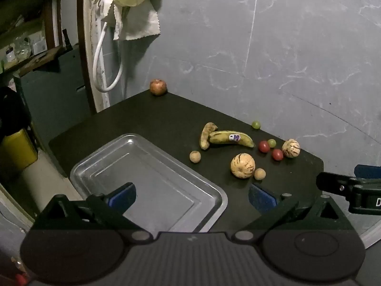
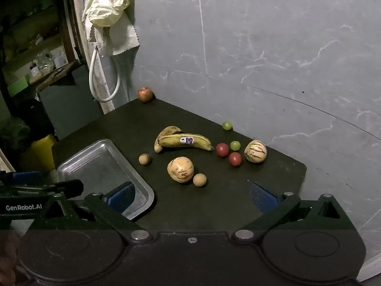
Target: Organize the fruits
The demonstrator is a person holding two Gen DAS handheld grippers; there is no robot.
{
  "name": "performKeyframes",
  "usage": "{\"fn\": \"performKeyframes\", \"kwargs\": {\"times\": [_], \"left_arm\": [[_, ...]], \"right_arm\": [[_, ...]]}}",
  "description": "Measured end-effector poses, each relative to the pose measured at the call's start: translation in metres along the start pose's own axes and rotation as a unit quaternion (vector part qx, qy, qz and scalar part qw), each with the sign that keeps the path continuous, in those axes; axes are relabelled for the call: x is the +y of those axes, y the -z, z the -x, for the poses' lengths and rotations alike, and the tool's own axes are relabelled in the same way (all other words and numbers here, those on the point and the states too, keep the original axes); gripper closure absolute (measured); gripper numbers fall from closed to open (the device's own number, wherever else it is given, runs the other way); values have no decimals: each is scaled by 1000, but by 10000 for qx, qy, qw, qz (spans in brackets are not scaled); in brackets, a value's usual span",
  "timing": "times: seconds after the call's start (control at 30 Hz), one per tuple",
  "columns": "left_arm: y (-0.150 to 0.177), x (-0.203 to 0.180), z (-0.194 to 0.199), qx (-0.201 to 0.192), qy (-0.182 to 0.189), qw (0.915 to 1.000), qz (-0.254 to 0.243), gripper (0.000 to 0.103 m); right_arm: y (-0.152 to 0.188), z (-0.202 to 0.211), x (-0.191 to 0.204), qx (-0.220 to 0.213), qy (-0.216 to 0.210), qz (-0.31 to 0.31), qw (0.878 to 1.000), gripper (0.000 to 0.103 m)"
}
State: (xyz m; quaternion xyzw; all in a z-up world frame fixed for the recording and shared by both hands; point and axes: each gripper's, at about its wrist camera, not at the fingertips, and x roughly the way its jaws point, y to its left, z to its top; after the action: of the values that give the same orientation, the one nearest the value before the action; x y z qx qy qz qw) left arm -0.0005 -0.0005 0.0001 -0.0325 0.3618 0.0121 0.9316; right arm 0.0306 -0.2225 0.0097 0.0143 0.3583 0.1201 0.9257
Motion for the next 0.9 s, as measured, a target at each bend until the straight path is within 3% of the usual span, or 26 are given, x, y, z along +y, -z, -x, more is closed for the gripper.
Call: {"fn": "performKeyframes", "kwargs": {"times": [0.9], "left_arm": [[0,4,-2,39,42,9999,99,0]], "right_arm": [[-1,0,2,-21,-6,51,10000,0]]}}
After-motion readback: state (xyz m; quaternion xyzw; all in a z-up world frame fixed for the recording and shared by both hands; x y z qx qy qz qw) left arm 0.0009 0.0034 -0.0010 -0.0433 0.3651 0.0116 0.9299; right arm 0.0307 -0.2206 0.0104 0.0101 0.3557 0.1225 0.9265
